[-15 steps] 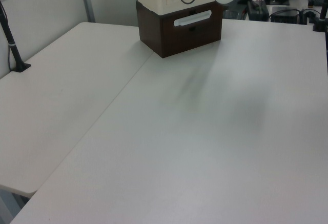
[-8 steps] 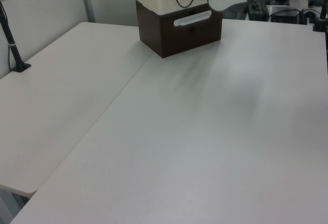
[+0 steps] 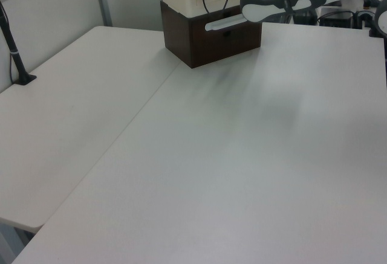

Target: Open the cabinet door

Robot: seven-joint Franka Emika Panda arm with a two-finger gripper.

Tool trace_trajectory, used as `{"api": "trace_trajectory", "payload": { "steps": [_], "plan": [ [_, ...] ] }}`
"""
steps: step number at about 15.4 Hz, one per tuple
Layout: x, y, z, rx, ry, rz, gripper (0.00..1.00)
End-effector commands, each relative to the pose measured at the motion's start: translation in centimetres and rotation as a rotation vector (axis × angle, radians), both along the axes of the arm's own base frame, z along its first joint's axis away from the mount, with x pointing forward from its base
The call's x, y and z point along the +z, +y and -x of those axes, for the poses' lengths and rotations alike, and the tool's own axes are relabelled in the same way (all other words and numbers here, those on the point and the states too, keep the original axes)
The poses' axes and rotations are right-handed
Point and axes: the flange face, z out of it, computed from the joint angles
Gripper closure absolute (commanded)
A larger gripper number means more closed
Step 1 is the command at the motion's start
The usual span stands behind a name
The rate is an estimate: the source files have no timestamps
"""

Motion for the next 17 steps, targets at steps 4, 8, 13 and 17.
{"api": "trace_trajectory", "payload": {
  "steps": [4, 8, 13, 17],
  "plan": [
    [-0.2, 0.9, -1.1, 0.006, -0.044, 0.018, 0.11],
    [1.2, 0.5, -0.9, -0.010, -0.093, 0.012, 0.13],
    [1.5, 0.4, -0.8, -0.010, -0.102, 0.013, 0.21],
    [1.8, 0.5, -0.7, -0.009, -0.105, 0.013, 0.33]
  ]
}}
